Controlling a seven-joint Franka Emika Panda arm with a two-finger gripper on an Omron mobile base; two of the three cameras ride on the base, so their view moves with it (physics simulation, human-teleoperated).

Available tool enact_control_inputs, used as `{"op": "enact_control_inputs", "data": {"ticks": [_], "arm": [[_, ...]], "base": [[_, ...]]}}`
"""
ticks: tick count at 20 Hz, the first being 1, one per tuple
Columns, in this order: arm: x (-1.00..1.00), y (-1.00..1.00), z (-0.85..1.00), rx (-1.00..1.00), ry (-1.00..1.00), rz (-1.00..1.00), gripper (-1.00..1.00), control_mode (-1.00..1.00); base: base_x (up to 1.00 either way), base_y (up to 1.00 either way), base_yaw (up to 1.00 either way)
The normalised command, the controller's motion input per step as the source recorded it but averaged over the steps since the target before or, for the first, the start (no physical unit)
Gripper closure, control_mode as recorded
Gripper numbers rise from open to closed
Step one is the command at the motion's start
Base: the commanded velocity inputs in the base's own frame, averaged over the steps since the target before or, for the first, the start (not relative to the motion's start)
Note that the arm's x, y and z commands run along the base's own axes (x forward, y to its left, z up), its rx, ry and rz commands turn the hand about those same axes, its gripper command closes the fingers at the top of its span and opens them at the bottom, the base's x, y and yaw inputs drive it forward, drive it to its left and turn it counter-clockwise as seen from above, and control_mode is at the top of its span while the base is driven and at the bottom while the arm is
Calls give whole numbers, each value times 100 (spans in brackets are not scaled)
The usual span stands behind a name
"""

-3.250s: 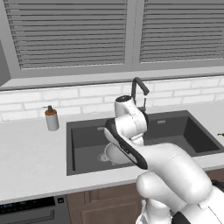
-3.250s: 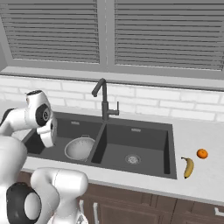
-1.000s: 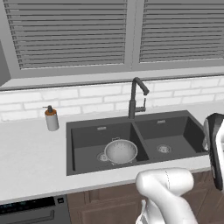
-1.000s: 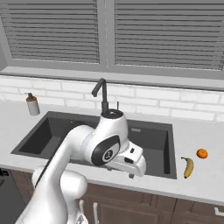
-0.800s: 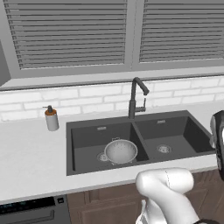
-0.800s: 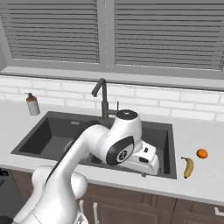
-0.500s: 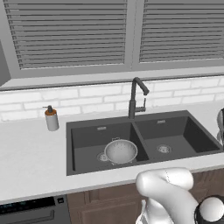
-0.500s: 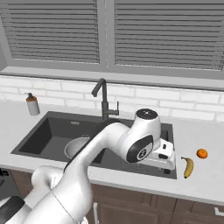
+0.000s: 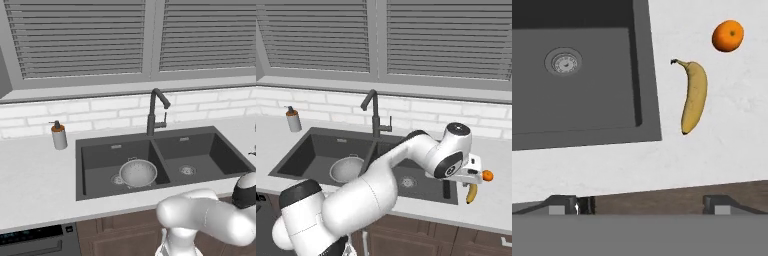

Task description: Put the colander in the sink, put the tangerine, banana in the colander, and turn on the sink faucet and pour water over the colander.

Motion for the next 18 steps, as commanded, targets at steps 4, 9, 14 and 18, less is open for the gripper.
{"op": "enact_control_inputs", "data": {"ticks": [4,9,14,18], "arm": [[61,-64,-36,1,2,8,-100,-100],[53,-48,-26,11,7,1,-100,-100],[26,-28,-28,16,4,0,-100,-100],[8,-14,-32,7,9,-7,-100,-100]], "base": [[0,0,0],[0,0,0],[0,0,0],[0,0,0]]}}
